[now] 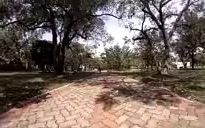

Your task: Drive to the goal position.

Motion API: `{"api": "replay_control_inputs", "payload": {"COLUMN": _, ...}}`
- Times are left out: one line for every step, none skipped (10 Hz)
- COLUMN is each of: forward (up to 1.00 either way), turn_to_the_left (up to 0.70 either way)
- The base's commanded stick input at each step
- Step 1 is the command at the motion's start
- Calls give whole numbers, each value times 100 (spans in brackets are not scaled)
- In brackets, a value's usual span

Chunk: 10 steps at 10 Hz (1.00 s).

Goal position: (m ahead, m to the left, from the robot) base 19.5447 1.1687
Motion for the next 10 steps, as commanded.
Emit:
{"api": "replay_control_inputs", "payload": {"forward": 70, "turn_to_the_left": -12}}
{"api": "replay_control_inputs", "payload": {"forward": 70, "turn_to_the_left": 0}}
{"api": "replay_control_inputs", "payload": {"forward": 70, "turn_to_the_left": 0}}
{"api": "replay_control_inputs", "payload": {"forward": 70, "turn_to_the_left": 0}}
{"api": "replay_control_inputs", "payload": {"forward": 70, "turn_to_the_left": 0}}
{"api": "replay_control_inputs", "payload": {"forward": 70, "turn_to_the_left": 0}}
{"api": "replay_control_inputs", "payload": {"forward": 70, "turn_to_the_left": 0}}
{"api": "replay_control_inputs", "payload": {"forward": 70, "turn_to_the_left": 0}}
{"api": "replay_control_inputs", "payload": {"forward": 70, "turn_to_the_left": 0}}
{"api": "replay_control_inputs", "payload": {"forward": 70, "turn_to_the_left": 0}}
